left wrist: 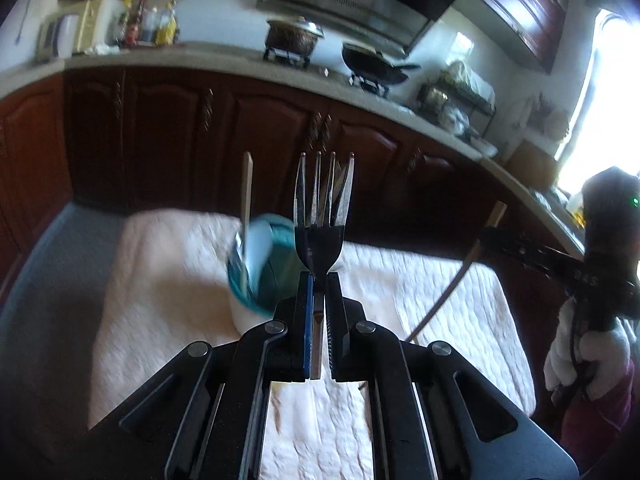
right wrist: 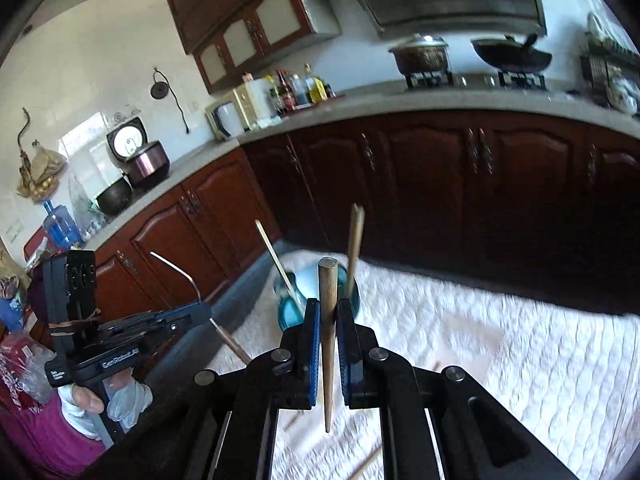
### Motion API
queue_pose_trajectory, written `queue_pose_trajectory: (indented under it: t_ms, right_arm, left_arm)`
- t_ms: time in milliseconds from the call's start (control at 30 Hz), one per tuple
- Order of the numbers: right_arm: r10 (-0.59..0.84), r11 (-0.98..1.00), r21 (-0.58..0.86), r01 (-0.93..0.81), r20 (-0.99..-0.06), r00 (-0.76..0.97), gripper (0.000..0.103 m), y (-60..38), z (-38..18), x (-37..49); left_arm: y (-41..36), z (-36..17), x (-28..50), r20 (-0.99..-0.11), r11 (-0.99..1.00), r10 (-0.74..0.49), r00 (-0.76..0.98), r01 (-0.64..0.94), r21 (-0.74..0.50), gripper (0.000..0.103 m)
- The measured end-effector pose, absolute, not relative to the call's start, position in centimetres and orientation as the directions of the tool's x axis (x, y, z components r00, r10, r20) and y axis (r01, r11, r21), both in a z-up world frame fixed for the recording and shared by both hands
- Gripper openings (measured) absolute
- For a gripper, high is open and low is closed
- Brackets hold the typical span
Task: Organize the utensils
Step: 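Lift the silver fork with the left gripper while the right gripper carries the chopstick over the cup, then lower the fork into the cup with the left gripper while the right gripper releases the chopstick inside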
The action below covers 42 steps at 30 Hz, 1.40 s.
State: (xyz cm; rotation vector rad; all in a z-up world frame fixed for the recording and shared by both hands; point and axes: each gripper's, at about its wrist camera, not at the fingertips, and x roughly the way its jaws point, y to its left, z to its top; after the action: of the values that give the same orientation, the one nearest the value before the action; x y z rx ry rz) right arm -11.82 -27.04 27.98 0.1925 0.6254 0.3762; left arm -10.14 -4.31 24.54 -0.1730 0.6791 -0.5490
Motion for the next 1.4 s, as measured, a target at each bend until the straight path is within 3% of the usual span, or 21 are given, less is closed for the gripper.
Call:
queue_pose_trajectory:
  t_ms: [233, 433, 933, 1400]
  right_arm:
    - [0.383, 0.922, 0.254, -0.293, -0.475, 0.792, 0.007, -26.0, 31.9, -9.0]
    - [0.342, 0.939, 0.208, -0.274, -0.478, 0.809, 0.007, -24.4, 32.3, -4.9]
    - [0.341, 0.940, 0.195, -0.279, -0.539, 0.770, 0.007, -22.5, 28.0, 0.1]
    - [0.344, 0.939, 0.220, -0.266, -0.667, 0.661, 0.007, -21.6, 21.3, 0.1]
  left_arm:
    - [-3.9, 27.1, -6.1, -0.506, 0.879, -0.477, 0.718, 0.374, -0.298, 0.005]
    - [-5.3, 26.1, -3.4, -0.504, 0.919, -0.394, 0.769, 0.331, -0.214, 0.005]
    - [-7.0, 20.4, -0.7, -0.590, 0.939, -0.340, 0.732, 0.299, -0.170, 0.005]
    - [-7.3, 17.5, -0.4, -0.646, 0.945, -0.324, 0.691, 0.273, -0.182, 0.005]
